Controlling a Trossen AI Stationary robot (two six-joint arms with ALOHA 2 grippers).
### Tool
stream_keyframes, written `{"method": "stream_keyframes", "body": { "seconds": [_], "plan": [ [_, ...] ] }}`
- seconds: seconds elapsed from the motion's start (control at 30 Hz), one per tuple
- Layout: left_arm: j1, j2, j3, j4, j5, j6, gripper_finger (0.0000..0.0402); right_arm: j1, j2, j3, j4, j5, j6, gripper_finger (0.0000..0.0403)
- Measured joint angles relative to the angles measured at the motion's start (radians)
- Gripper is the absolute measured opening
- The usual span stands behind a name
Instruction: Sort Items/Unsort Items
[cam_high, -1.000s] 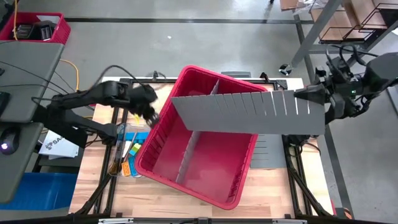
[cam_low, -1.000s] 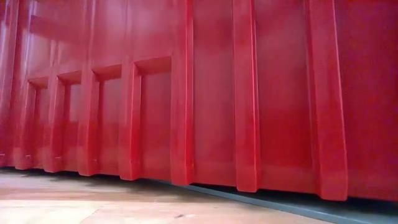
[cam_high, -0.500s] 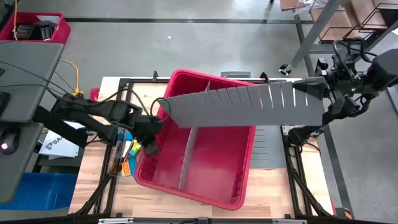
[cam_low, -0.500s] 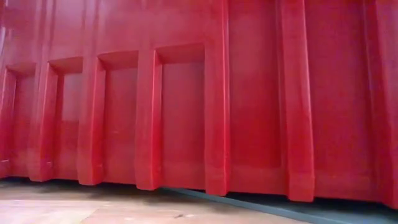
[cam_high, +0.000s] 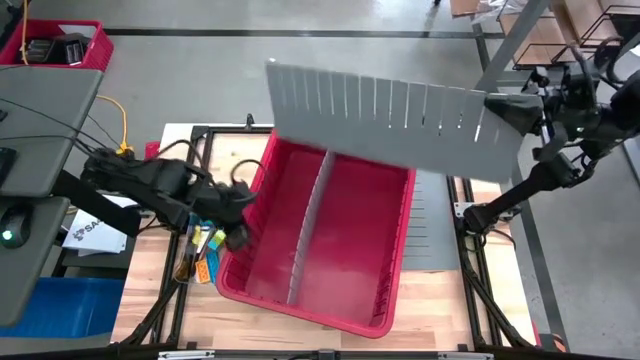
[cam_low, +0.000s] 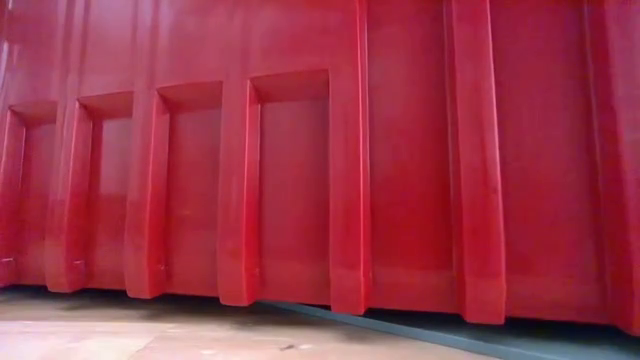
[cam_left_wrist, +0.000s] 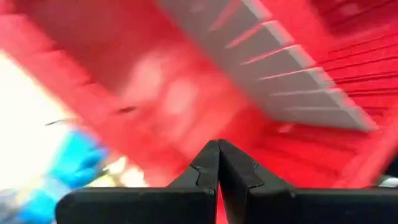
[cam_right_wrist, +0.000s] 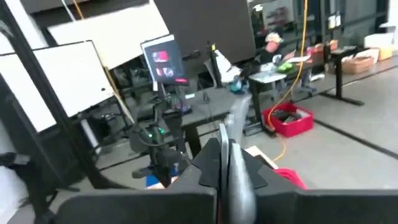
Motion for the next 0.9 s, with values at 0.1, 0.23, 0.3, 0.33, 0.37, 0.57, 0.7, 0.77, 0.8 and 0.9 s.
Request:
{"method": "stream_keyframes", "body": {
  "seconds": [0.1, 0.23, 0.3, 0.33, 0.37, 0.57, 0.7, 0.77, 0.8, 0.9],
  "plan": [
    [0.001, -0.002, 0.031, -0.194, -0.019, 0.003, 0.0000, 0.000, 0.000, 0.000, -0.004, 0.027, -0.014, 0.0000],
    [0.002, -0.019, -0.043, -0.152, 0.081, 0.002, 0.0000, 0.000, 0.000, -0.001, -0.004, 0.030, -0.018, 0.0000],
    [0.001, -0.007, -0.098, -0.186, 0.138, -0.008, 0.0000, 0.000, 0.002, -0.001, 0.002, 0.030, -0.018, 0.0000],
    [-0.006, -0.005, -0.136, -0.180, 0.172, -0.005, 0.0000, 0.000, 0.003, -0.001, 0.003, 0.028, -0.015, 0.0000],
    [-0.015, -0.002, -0.174, -0.167, 0.202, -0.019, 0.0000, 0.000, 0.004, -0.001, 0.006, 0.027, -0.015, 0.0000],
    [-0.093, 0.012, -0.282, -0.035, 0.257, -0.109, 0.0000, 0.000, 0.009, -0.001, 0.021, 0.023, -0.015, 0.0000],
    [-0.140, 0.008, -0.283, 0.160, 0.273, -0.134, 0.0000, 0.000, 0.009, -0.001, 0.027, 0.028, -0.022, 0.0000],
    [-0.153, 0.012, -0.282, 0.250, 0.268, -0.151, 0.0000, 0.000, 0.008, -0.001, 0.028, 0.039, -0.023, 0.0000],
    [-0.154, 0.013, -0.282, 0.277, 0.265, -0.153, 0.0000, 0.000, 0.008, -0.001, 0.028, 0.049, -0.023, 0.0000],
    [-0.156, 0.019, -0.281, 0.370, 0.259, -0.156, 0.0000, 0.000, 0.008, -0.001, 0.028, 0.058, -0.022, 0.0000]
  ]
}}
